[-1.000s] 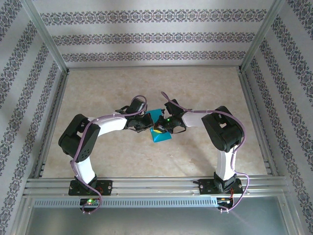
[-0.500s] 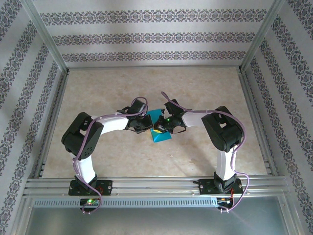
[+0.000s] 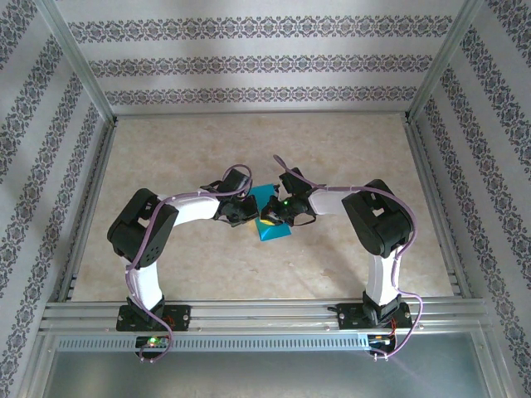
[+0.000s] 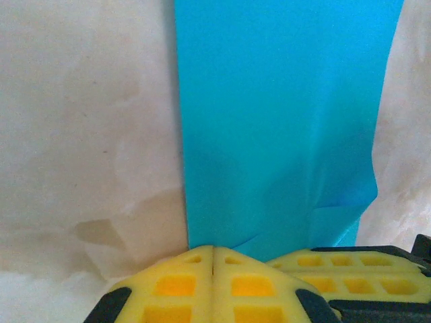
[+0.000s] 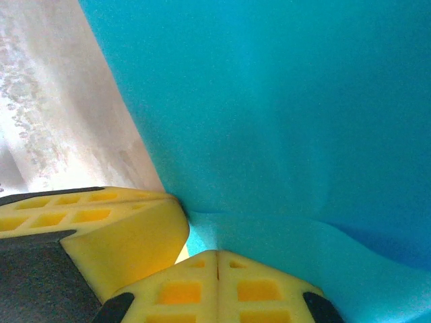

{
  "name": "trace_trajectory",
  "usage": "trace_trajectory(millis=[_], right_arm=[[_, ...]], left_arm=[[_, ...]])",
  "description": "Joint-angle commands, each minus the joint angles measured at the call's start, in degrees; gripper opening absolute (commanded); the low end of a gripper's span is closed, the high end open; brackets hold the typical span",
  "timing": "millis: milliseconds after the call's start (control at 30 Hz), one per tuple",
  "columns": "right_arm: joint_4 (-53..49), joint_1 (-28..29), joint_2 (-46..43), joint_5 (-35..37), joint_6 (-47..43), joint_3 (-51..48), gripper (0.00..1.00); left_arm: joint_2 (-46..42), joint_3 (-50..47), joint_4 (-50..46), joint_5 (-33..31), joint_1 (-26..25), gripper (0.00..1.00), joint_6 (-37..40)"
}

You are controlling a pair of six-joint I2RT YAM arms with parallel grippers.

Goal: Fold a paper plane with a square sheet of paper (pick it up from the middle)
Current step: Fold the triangle a second time at the center of the table.

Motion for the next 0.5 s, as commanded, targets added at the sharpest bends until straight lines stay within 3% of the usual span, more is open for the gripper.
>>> trace_trajectory(millis=[0,167,467], right_arm=[[-1.18,-0.76,-2.43,-0.49,-0.19,-0.49,0.06],[-2.46,-1.80,-6.38,0.10,-4.53,-0.06,0.09],[-3.78,-2.77,-3.27,3.29,-7.14,-0.71,0.06]], left_arm=[[2.44,0.43,-5.74,-1.86,-0.77,0.00,2.77],[3.41,1.64,-6.96,-1.35,-0.77,0.00,5.22],[4.04,3.78,-8.97,-1.46,-0.80,0.00,8.04]])
